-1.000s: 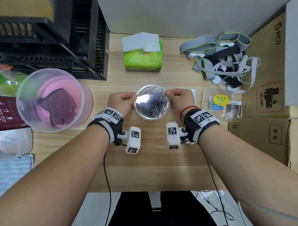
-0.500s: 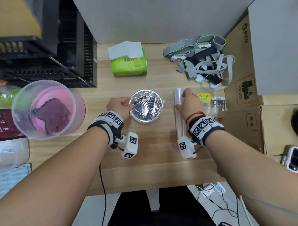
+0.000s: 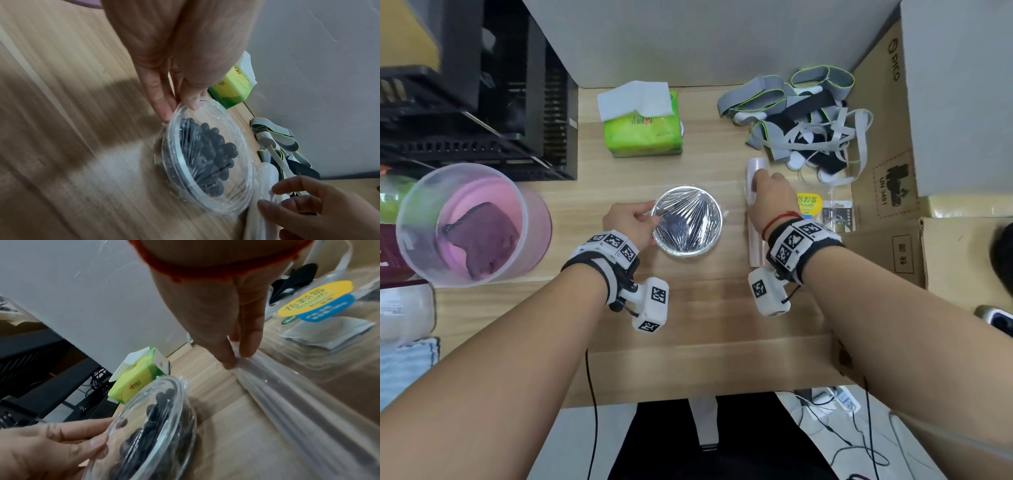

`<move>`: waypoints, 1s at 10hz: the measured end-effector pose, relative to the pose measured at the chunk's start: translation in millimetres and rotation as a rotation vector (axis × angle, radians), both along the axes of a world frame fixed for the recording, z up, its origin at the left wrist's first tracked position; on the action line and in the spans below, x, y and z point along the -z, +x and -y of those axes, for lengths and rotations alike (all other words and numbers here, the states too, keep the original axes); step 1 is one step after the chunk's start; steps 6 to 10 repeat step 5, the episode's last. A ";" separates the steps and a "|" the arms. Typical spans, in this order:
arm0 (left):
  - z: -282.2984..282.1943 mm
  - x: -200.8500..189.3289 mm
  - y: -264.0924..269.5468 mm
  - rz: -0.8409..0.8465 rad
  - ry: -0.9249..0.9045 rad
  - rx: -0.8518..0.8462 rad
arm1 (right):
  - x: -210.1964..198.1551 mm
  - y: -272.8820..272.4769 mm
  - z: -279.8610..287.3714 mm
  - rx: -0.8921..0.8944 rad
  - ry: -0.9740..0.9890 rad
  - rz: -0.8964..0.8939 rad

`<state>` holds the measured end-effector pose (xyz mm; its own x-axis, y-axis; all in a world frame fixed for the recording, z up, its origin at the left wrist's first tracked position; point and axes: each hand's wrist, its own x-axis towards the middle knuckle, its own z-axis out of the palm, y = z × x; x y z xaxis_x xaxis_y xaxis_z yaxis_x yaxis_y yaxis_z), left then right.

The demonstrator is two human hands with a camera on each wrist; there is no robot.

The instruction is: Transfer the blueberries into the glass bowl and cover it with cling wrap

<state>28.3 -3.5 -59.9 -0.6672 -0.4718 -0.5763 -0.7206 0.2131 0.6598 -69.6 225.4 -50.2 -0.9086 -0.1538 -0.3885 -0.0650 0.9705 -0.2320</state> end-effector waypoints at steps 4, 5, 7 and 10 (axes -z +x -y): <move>1.0 -59.4 -10.6 0.051 -0.158 0.069 | -42.0 -3.5 -14.0 -0.052 -0.117 0.053; 5.6 -82.7 -7.8 -0.016 -0.103 0.065 | -64.7 -2.8 -7.3 -0.066 -0.119 0.129; 5.6 -82.7 -7.8 -0.016 -0.103 0.065 | -64.7 -2.8 -7.3 -0.066 -0.119 0.129; 5.6 -82.7 -7.8 -0.016 -0.103 0.065 | -64.7 -2.8 -7.3 -0.066 -0.119 0.129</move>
